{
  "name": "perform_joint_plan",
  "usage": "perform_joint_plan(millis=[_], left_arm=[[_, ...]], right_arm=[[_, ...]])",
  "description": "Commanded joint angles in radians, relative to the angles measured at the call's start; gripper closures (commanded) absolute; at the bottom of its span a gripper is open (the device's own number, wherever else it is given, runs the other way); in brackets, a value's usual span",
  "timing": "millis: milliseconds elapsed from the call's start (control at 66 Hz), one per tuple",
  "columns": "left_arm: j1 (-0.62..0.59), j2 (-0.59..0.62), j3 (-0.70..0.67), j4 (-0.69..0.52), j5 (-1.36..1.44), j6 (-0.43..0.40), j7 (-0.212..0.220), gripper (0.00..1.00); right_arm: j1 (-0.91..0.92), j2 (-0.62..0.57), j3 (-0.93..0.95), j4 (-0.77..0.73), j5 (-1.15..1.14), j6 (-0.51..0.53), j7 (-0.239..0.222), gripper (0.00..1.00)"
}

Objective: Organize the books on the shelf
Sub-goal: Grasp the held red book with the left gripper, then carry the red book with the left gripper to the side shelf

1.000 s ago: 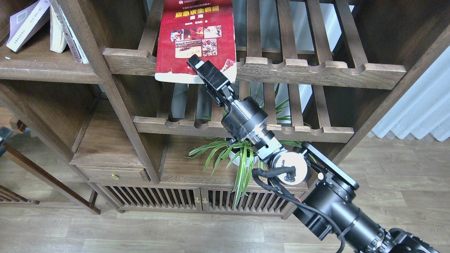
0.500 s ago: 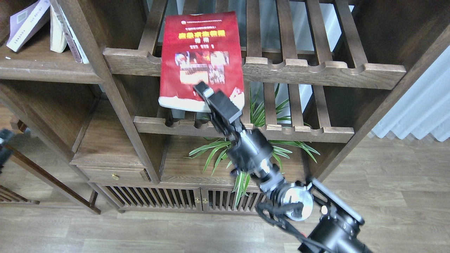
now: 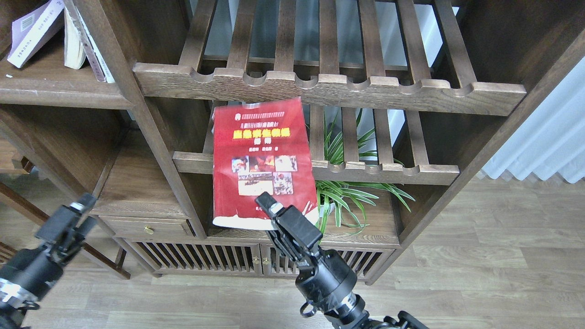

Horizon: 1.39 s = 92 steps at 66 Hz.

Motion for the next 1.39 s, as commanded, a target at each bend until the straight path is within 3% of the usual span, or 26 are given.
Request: perform_joint_plan(millis=[0,379,1015,1196,1318,1378], left_arm=[[0.008,0.014,0.001,-0.002,-0.001,0.0,-0.002,0.0],[-0.006,-0.022,0.075,-0.042,-0.057,0.0,0.0,0.0],[-0.016,-0.117,0.228,-0.101,-0.057,0.0,-0.024,0.0],[-0.026,-0.152,0.296,-0.103,-0.055,0.0,-0.025,0.06],[-0.03,-0.154,0.346,-0.103,-0.055,0.0,-0.025,0.15],[-0.039,-0.158,0.369,-0.101,-0.055,0.0,-0.043,0.24]], right_arm=[[-0.003,-0.026,-0.007,-0.023,0.008,-0.001,-0.005,0.92],[0.001,0.068,-0.026,-0.149,-0.008,-0.001,-0.093,0.92],[0.0,0.068,-0.101,-0.209,-0.083,-0.001,-0.099,0.92],[0.003,0.068,-0.101,-0.209,-0.087,-0.001,-0.099,0.92],[0.003,0.068,-0.101,-0.209,-0.087,-0.001,-0.099,0.92],[0.003,0.068,-0.101,-0.206,-0.087,-0.001,-0.099,0.92]])
